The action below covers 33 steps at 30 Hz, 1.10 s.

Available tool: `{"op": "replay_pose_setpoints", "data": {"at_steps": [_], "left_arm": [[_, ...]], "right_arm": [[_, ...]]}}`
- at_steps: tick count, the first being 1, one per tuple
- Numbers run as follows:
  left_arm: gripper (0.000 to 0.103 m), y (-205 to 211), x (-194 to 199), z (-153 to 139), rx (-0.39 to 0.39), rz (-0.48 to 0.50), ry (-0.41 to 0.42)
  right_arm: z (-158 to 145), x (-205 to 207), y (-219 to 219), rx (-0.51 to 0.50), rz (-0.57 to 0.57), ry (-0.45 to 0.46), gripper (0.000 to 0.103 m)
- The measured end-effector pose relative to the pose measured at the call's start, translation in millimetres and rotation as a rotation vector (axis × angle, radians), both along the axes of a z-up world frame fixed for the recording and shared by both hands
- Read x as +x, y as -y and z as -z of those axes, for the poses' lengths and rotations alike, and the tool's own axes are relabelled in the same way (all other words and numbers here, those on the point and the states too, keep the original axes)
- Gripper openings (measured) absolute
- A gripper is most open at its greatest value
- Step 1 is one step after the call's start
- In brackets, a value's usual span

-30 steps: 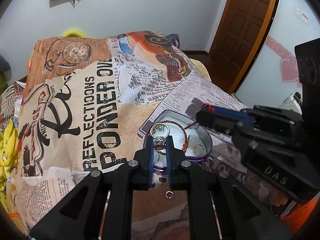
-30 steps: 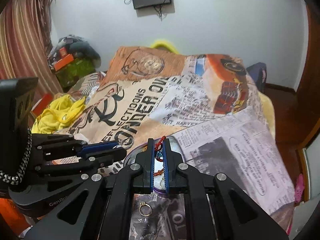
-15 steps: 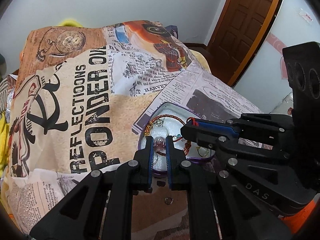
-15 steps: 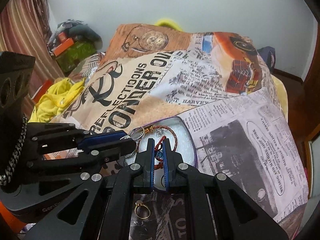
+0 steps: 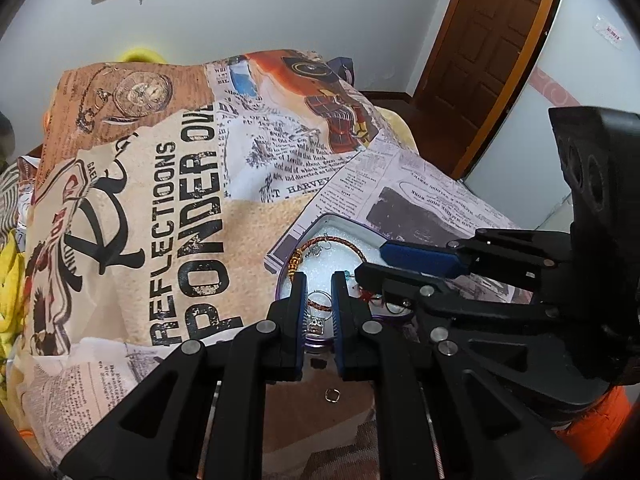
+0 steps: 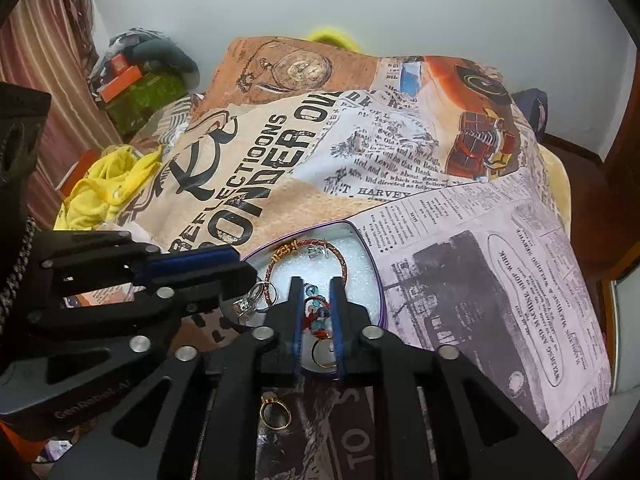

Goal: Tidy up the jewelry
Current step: 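Open the right tool to drop the earring while the left tool releases its ring, then move both tools back toward the gold ring and small hoop beside the tin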

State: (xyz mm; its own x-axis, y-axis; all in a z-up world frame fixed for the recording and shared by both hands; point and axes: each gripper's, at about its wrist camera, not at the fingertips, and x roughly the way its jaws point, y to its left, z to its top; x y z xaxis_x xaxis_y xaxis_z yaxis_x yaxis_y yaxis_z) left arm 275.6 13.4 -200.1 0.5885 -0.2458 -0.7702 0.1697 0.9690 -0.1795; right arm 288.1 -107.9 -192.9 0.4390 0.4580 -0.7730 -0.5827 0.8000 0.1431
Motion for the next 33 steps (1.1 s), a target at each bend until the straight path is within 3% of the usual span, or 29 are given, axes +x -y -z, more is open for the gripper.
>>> {"op": "replay_pose_setpoints", "data": {"at_steps": [3,25,28,30,33], "left_arm": [[0.010,-1.6,-4.9,-6.5,0.012,-0.008,0.013],[0.011,-14.3,-60.8,-51.7,0.050,-0.043,0.095],[0.015,-16.7,-67.4,-52.0,0.053,-0.047,0.095],[0.026,-18.3,-72.9,-50.7,0.054,-0.051,0.093],[0.027,-20.3,-80.2,-46.4,0.053,-0.055,0.086]], "right_arm": [[-6.1,-3.1,2.5,0.008,0.004,0.016,0.026],[-55.4,-49.4,17.4,0.004,0.053,0.164,0.026],[-57.0,-55.3,19.4,0.005,0.056,0.167,0.026],[-56.6,-59.7,20.9,0.007,0.059,0.166,0.026],[-52.5,-65.1,20.9,0.000,0.062,0.154,0.026]]}}
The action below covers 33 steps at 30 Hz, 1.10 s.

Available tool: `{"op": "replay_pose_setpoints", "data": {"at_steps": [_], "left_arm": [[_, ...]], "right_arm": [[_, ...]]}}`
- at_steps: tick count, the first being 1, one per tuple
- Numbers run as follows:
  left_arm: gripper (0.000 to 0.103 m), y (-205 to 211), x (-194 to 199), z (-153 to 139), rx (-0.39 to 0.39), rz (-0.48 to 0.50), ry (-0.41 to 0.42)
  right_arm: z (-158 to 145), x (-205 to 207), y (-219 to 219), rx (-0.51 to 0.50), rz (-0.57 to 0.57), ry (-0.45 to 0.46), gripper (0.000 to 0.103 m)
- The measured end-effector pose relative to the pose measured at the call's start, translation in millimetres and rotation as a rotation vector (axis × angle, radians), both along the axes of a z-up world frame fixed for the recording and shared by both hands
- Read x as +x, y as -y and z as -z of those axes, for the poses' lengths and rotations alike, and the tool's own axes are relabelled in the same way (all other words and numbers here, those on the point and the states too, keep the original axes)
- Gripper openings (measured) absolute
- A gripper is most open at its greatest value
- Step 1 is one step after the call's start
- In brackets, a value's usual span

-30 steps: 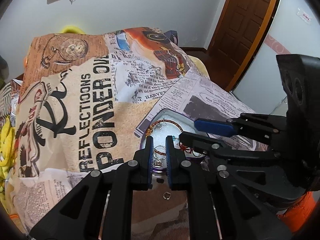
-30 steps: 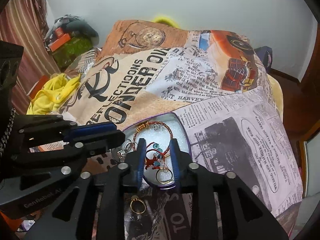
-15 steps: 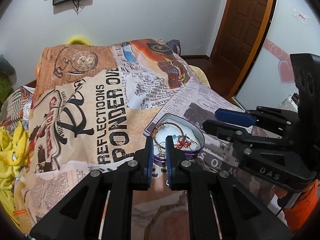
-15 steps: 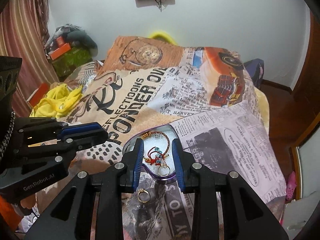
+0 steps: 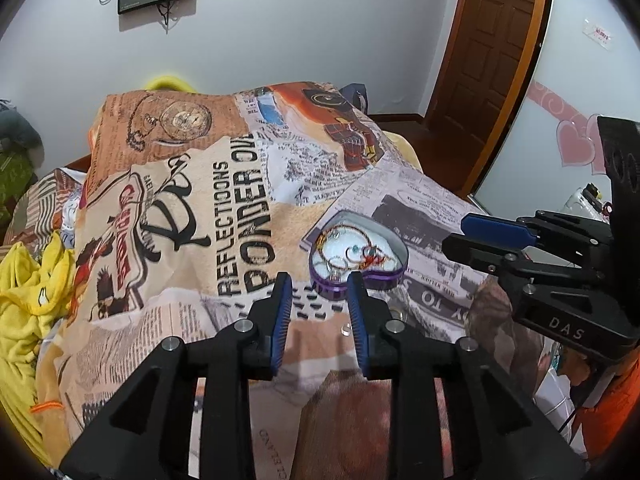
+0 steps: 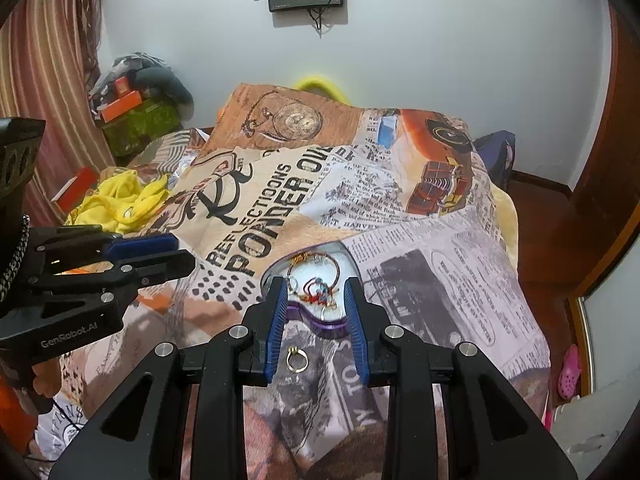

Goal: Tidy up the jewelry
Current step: 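Move both tools back toward the gold ring and small hoop beside the tin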

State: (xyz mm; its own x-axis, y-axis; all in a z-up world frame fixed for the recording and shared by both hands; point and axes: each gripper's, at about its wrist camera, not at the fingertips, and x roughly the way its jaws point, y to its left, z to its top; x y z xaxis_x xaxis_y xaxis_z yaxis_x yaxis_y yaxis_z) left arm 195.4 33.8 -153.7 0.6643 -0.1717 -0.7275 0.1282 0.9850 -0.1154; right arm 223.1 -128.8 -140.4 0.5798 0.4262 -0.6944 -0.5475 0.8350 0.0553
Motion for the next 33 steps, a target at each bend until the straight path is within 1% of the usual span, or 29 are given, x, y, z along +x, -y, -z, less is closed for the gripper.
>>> {"op": "replay_pose_setpoints", "data": {"at_steps": [6,14,22,24,27,30,33], "left_arm": [[0.027,-3.8,-8.5,17.9,-0.007,-0.005,-0.045],[0.027,-4.1,-10.3,45.2,-0.018,0.005,-0.113],[0.027,-0.2,-8.2,62.3,-0.025,0.027,-0.152],[0.027,-0.4,-5.9,64.8,-0.028,0.028,-0.158],[0.027,0.5,-2.8,67.6,-0.030,0.031,-0.164],[0.027,2.5,1.0,69.7,-0.025,0.036,-0.166],[0.027,3.5,4.6,71.3,-0.024,0.040,-0.168]], "right_arm": [[21.4,-4.3,0.3,-0.023,0.003,-0.057,0.026],[61.6,-5.0,-4.1,-0.064,-0.003,-0.160,0.027],[80.7,2.0,-13.0,-0.094,-0.024,-0.211,0.026],[84.7,2.3,-15.9,-0.107,-0.029,-0.212,0.027],[85.8,1.3,-19.2,-0.120,-0.039,-0.190,0.027],[87.4,2.9,-19.7,-0.109,-0.056,-0.185,0.031],[89.0,3.7,-19.5,-0.098,-0.063,-0.173,0.031]]}}
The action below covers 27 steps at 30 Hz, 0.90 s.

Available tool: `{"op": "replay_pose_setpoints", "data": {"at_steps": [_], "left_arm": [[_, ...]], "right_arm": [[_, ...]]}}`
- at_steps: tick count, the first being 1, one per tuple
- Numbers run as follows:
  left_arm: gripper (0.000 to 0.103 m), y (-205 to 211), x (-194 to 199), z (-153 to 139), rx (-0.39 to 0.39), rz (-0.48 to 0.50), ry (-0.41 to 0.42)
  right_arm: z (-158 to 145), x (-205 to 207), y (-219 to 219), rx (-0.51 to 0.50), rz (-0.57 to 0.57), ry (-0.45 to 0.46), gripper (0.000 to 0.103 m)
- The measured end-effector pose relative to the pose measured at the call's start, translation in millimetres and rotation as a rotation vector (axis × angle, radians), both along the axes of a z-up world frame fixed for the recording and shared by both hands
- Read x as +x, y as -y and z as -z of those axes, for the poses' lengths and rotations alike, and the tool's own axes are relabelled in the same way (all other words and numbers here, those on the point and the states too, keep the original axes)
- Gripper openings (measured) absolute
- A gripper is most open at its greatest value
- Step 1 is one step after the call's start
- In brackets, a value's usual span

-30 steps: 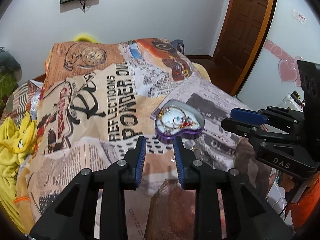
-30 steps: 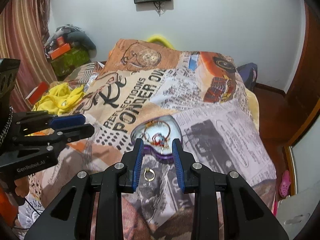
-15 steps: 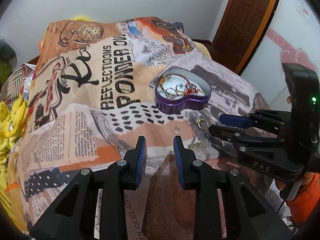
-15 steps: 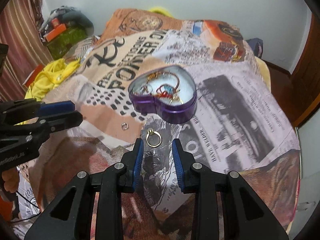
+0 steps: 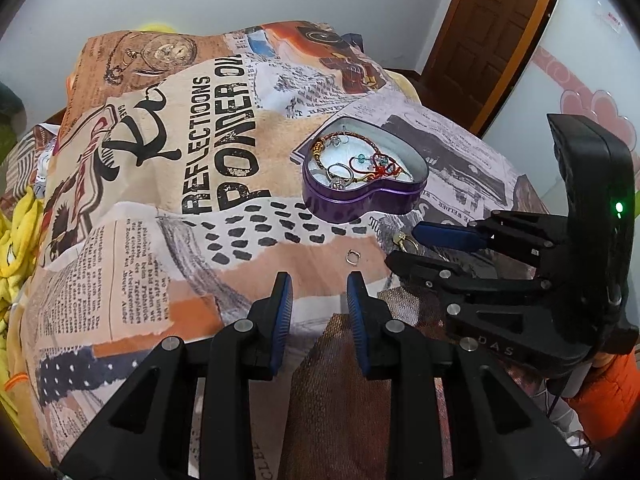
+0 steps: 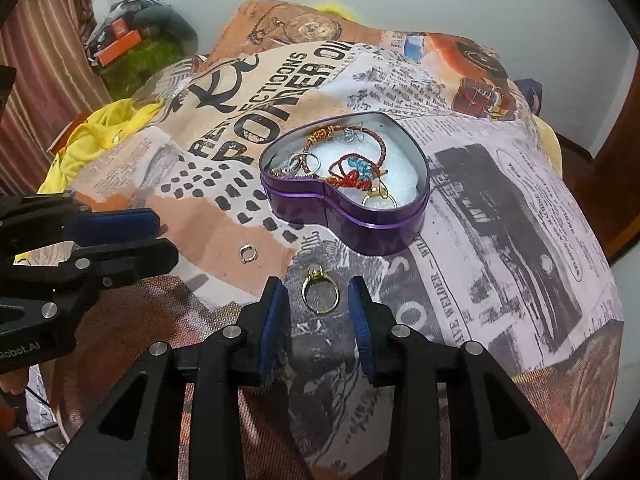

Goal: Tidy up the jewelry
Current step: 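Move both tools back toward the gold ring and small hoop beside the tin, then grasp the gold ring with the right tool while the left tool grasps the small hoop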

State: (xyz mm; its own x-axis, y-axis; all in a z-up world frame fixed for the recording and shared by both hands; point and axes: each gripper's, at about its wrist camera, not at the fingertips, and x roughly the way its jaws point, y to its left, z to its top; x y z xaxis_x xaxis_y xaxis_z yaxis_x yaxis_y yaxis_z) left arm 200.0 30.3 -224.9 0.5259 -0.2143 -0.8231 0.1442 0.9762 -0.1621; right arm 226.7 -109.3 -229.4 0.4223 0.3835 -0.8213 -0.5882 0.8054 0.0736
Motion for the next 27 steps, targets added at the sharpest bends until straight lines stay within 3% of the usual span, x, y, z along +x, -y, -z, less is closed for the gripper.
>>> {"op": "replay_pose_setpoints", "data": {"at_steps": [4,7,27], "left_arm": [[0.027,1.1,4.9,1.5,-0.005,0.006,-0.004],[0.027,3.9,7.7,2.9,-0.009,0.017,-0.008],[0.027,30.5,28.8,22.4,0.018,0.070,-0.033]], "right_arm": [[0.9,-0.5,-0.3,0.007,-0.013,0.018,0.030],[1.3,0.2,1.7,0.008,-0.011,0.028,0.017],[-14.4,1.2,33.7,0.077,0.067,0.048,0.017]]}}
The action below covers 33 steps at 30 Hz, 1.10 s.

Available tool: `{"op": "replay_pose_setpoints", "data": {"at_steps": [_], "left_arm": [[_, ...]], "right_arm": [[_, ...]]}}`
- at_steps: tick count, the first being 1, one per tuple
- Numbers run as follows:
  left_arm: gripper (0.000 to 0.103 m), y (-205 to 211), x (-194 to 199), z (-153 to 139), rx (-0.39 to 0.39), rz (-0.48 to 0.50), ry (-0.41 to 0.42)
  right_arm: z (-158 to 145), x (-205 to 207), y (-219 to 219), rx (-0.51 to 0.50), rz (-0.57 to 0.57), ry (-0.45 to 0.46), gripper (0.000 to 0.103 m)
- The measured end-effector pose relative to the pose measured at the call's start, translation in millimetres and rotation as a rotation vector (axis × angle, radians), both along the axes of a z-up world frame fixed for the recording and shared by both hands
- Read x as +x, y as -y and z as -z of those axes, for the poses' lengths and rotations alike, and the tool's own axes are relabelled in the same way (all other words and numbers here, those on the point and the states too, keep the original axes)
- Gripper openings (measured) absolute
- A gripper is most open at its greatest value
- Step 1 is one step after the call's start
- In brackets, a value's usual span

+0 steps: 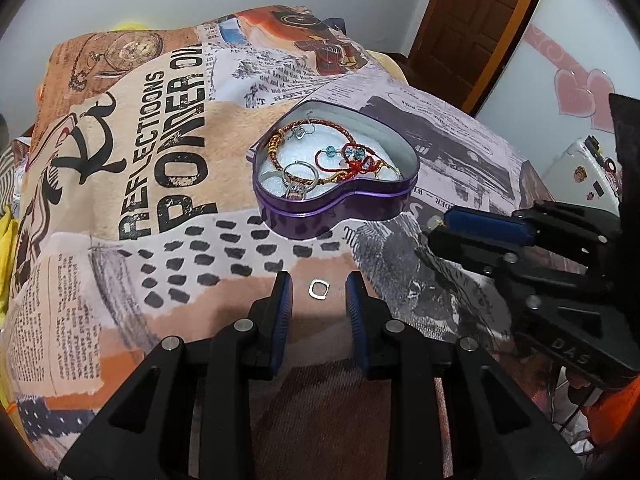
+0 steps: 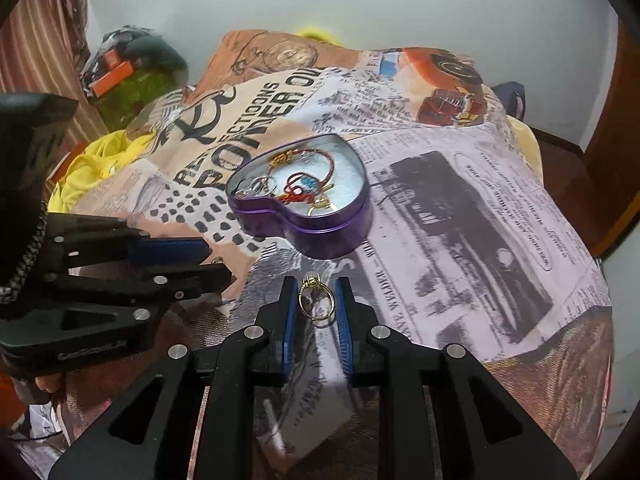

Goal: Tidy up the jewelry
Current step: 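Grasp the gold ring with the right tool while the left tool grasps the small hoop, then carry the gold ring and hoop over the purple tin and lower them inside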

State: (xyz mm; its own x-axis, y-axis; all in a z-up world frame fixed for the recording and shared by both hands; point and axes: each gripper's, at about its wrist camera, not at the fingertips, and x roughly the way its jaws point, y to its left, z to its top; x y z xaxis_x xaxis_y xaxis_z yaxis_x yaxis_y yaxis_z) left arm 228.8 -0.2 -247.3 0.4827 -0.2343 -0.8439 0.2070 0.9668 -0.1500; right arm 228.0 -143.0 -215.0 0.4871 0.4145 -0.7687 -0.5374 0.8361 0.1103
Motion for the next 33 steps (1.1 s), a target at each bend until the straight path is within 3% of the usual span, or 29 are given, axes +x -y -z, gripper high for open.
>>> {"op": "replay_pose_setpoints", "data": {"at_steps": [1,3,14,33], "left_arm": [[0.025,1.2,-0.1,0.3,0.005,0.003,0.004],[0.008,3.0,0.1,1.3,0.015,0.009,0.005],[0.008,-1.6,-6.9,-9.7,0.017,-0.015,0.038],[0.008,-7.0,-12.1,-79.4,0.018,-0.045,0.219]], "right_arm": [[-1.0,0.0,0.7,0.003,0.002,0.002,0.017],[-2.6,-0.4,1.3,0.007,0.004,0.006,0.017],[-13.5,-3.3,4.2,0.014,0.011,0.034,0.017],[-61.4,-3.1,11.0,0.073,0.048,0.155,0.017]]}}
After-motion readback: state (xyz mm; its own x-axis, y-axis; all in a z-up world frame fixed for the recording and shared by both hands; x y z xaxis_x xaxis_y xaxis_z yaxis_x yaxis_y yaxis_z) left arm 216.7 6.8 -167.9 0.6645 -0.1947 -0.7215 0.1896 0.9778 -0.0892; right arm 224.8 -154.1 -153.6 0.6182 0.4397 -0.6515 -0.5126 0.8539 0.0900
